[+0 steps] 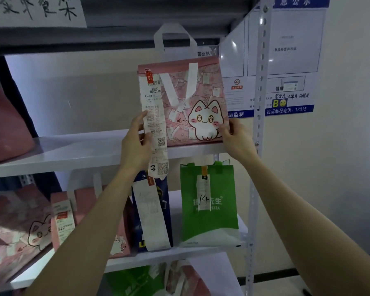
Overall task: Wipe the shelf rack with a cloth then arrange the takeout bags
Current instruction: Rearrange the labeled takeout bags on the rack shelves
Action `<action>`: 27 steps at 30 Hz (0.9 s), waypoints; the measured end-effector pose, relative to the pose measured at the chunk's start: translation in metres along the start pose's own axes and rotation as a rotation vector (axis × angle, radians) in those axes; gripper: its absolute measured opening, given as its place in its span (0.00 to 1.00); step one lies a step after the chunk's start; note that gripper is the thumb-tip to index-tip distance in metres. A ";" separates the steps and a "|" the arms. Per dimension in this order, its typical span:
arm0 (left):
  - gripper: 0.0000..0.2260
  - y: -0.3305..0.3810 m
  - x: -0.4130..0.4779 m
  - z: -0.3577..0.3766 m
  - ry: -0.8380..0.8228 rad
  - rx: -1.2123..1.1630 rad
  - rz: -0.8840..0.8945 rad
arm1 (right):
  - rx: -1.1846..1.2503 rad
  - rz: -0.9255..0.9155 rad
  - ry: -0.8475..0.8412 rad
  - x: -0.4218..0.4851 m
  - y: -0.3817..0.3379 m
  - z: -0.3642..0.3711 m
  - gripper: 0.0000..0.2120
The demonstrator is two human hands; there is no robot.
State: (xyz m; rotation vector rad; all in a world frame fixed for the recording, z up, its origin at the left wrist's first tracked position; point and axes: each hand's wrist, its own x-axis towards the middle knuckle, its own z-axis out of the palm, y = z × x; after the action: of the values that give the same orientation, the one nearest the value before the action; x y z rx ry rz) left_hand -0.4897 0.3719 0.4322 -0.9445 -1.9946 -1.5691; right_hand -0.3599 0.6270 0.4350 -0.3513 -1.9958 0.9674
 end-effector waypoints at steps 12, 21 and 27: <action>0.18 -0.050 -0.060 -0.093 0.253 0.097 0.127 | 0.120 -0.514 0.220 -0.109 -0.037 0.077 0.12; 0.18 -0.197 -0.144 -0.191 0.387 0.268 -0.231 | 0.063 -0.187 -0.346 -0.213 -0.017 0.243 0.28; 0.38 -0.271 -0.173 -0.209 0.149 0.167 -0.522 | -0.142 0.011 -0.399 -0.237 -0.007 0.325 0.50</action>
State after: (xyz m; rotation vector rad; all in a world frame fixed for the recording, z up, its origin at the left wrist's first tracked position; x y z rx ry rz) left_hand -0.5873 0.0941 0.1871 -0.2376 -2.3355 -1.6287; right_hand -0.4822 0.3267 0.1967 -0.2611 -2.4350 0.9609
